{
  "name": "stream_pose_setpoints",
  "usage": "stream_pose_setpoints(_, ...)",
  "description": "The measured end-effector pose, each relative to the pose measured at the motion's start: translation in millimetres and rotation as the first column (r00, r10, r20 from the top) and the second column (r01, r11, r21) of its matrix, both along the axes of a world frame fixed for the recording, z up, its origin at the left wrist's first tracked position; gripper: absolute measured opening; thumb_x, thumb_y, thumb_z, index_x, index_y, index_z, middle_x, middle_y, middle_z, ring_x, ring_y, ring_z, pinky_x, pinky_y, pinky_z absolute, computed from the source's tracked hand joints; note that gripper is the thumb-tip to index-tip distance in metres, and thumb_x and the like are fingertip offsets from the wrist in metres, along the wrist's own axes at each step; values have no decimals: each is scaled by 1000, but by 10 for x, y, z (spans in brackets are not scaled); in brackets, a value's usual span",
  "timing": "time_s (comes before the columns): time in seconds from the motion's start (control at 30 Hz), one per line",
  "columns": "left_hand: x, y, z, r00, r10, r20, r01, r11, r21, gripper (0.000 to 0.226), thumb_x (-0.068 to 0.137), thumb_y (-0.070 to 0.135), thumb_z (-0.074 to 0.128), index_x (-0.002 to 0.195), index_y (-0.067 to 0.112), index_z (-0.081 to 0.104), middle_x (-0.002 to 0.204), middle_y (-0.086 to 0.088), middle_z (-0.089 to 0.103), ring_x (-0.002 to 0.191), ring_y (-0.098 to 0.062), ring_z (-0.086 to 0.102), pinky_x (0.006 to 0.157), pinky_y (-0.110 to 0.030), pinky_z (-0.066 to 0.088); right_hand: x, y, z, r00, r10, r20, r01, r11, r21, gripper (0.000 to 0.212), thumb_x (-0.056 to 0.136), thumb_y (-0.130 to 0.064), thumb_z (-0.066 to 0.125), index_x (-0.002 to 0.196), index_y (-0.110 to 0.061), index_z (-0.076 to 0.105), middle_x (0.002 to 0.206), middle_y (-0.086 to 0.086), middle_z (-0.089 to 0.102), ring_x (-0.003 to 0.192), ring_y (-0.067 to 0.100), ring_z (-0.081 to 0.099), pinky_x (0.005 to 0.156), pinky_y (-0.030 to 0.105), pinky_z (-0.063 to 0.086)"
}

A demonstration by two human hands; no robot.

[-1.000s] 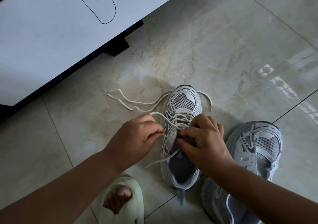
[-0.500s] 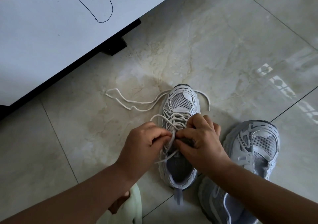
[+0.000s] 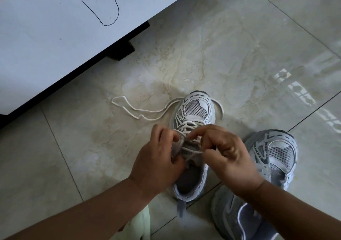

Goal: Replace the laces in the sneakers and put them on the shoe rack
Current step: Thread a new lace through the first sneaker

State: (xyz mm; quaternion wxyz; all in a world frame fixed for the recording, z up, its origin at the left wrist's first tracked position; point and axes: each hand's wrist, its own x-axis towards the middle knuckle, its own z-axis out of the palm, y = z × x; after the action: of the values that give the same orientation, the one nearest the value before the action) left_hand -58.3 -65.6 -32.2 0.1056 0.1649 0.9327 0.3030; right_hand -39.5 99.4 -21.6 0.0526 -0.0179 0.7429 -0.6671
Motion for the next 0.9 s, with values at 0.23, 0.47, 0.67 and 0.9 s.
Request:
stream_pose_setpoints(0.23,-46,34,-17,1000,-1,7,1,1000,-19,61,69,13,70,123,24,45,116,-4,50,74,-21,63,60,-5,38,-18,227,-10,993,-41,113,33,997,73,14,77,-13,41,66,-7,45,56,3,46,53,9,41,50,25,35)
stream_pose_setpoints(0.47,-70,42,11,996,-87,-33,83,991,-103,44,71,28,45,115,24,48,101,-4,58,71,-20,63,56,-22,45,85,429,-48,997,74,27,-77,832,549,26,78,-42,39,79,-21,52,48,-10,40,41,7,38,42,21,28)
stream_pose_setpoints(0.67,-58,-4,25,998,-60,-20,59,997,-53,22,79,32,43,100,27,44,88,0,58,61,-20,61,46,-26,47,57,458,-136,966,237,-105,-101,717,690,34,85,-34,50,60,-11,52,55,-5,44,46,12,39,44,24,31)
stream_pose_setpoints(0.9,-99,-23,-13,995,-95,-31,89,984,-153,56,72,30,50,127,21,48,84,0,57,53,-20,58,46,-21,39,75,493,-187,963,242,-121,-96,724,683,30,83,-36,56,59,-17,55,58,-12,44,60,7,39,65,26,30)
